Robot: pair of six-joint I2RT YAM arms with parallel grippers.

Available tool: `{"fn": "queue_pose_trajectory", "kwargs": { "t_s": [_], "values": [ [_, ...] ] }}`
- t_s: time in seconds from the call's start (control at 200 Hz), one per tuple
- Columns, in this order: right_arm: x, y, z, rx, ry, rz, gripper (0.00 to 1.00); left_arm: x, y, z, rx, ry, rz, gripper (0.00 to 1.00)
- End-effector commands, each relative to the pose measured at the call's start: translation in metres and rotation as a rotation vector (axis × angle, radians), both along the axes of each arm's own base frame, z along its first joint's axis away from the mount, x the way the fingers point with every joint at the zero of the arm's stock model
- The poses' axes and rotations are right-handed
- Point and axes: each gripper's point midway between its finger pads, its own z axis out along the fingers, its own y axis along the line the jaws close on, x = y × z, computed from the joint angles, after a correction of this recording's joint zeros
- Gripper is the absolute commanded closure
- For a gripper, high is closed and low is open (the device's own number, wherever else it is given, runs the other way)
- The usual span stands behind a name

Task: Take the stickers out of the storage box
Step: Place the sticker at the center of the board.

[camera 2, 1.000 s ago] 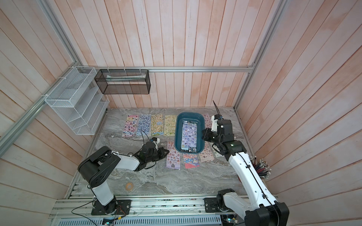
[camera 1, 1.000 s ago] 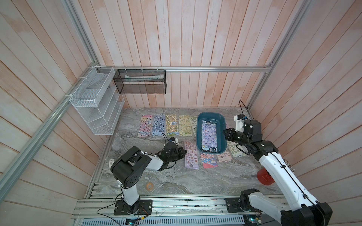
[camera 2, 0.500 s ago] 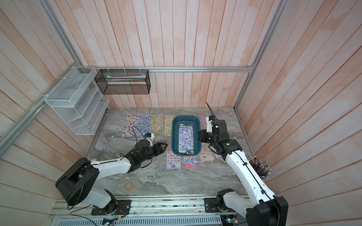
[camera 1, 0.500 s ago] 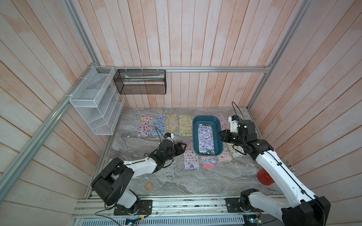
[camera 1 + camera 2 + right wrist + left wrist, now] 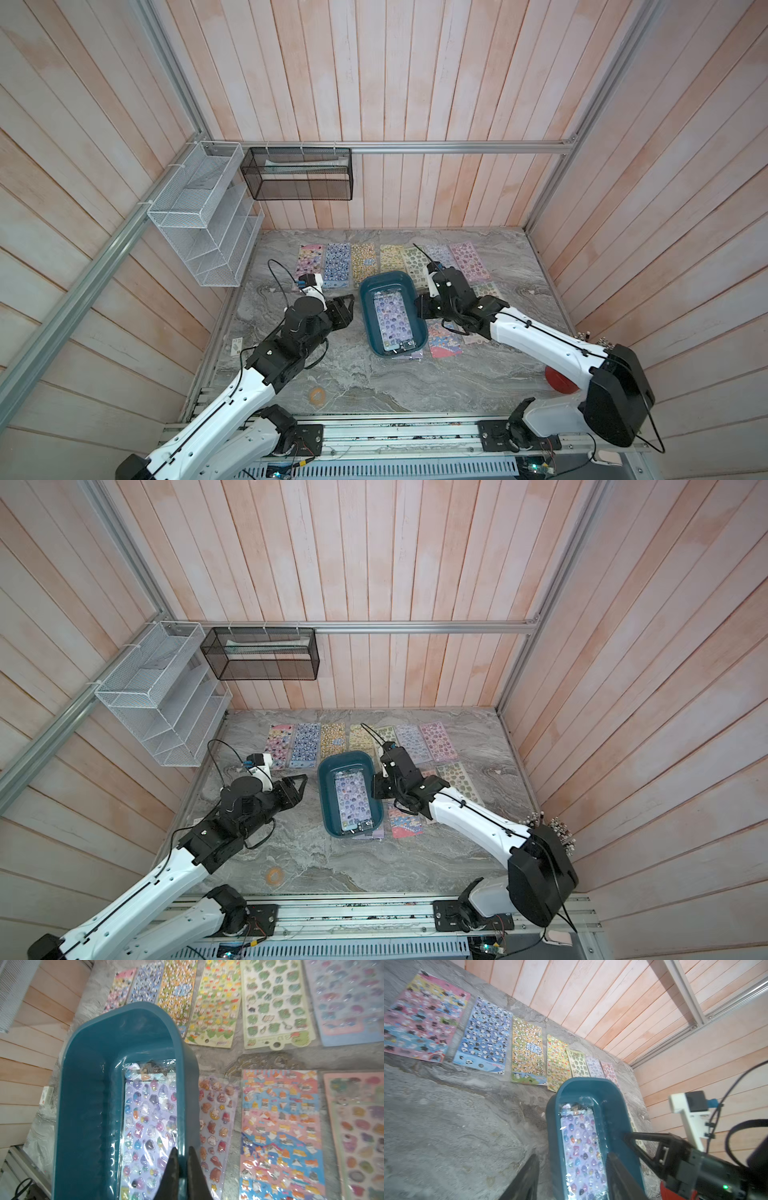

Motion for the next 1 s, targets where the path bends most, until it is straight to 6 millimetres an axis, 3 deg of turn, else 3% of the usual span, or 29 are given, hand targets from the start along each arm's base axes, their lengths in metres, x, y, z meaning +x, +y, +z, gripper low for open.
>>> {"fn": "queue_pose_trajectory", "kwargs": {
  "t_s": [0.0, 0.145, 0.3, 0.505, 0.695, 0.82, 0.995],
  "values": [
    [0.017, 0.028, 0.023, 0.060, -0.092, -0.038, 1.00, -0.015, 0.022, -0.026, 0.170, 0.126, 0.025, 0.46],
    [0.022, 0.048, 0.005, 0.034, -0.071, -0.033, 1.00, -0.014, 0.017, -0.033, 0.177, 0.151, 0.019, 0.46],
    [0.028, 0.057, -0.006, 0.007, -0.048, -0.030, 1.00, -0.007, -0.008, -0.050, 0.160, 0.180, -0.030, 0.45],
    [0.031, 0.063, -0.013, 0.009, -0.040, -0.036, 1.00, 0.009, -0.037, -0.091, 0.206, 0.253, -0.069, 0.44],
    [0.030, 0.064, -0.020, 0.005, -0.034, -0.036, 1.00, 0.021, -0.041, -0.130, 0.268, 0.313, -0.047, 0.40],
    [0.031, 0.066, -0.022, 0.008, -0.033, -0.033, 1.00, 0.025, -0.041, -0.153, 0.304, 0.345, -0.034, 0.30],
    [0.031, 0.066, -0.026, 0.002, -0.028, -0.026, 1.00, 0.031, -0.044, -0.176, 0.320, 0.379, -0.032, 0.25]
  ]
}}
